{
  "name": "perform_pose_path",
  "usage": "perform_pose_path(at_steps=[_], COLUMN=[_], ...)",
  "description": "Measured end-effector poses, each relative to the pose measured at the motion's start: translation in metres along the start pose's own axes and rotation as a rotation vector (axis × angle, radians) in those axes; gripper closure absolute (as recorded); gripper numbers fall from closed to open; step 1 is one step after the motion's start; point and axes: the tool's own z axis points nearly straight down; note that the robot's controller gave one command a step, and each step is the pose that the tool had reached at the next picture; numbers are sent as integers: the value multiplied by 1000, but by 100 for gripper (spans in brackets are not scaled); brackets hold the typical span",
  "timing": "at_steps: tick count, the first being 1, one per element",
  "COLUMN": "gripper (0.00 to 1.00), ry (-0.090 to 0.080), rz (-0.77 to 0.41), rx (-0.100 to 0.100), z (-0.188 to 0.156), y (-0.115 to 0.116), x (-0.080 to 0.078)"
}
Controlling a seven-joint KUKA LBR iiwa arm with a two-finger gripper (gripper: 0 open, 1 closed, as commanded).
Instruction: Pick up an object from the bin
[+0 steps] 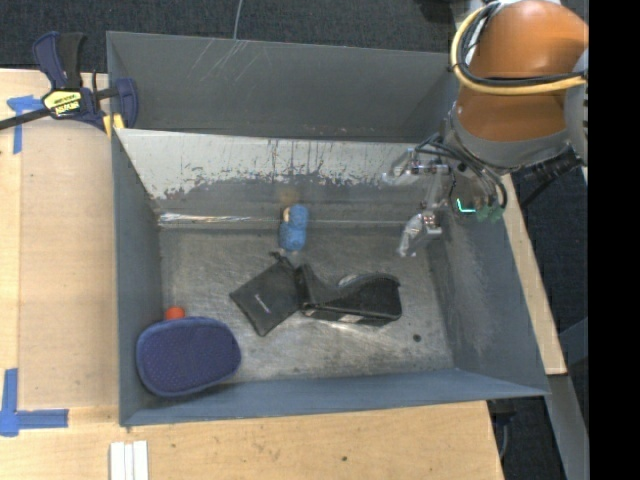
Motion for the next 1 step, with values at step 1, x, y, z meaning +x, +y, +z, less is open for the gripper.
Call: perform_pose_path(at_steps=[1], gripper=[0], ry=[-5], rz=[27], rx=[-1], z=[168], y=[38], x=[62])
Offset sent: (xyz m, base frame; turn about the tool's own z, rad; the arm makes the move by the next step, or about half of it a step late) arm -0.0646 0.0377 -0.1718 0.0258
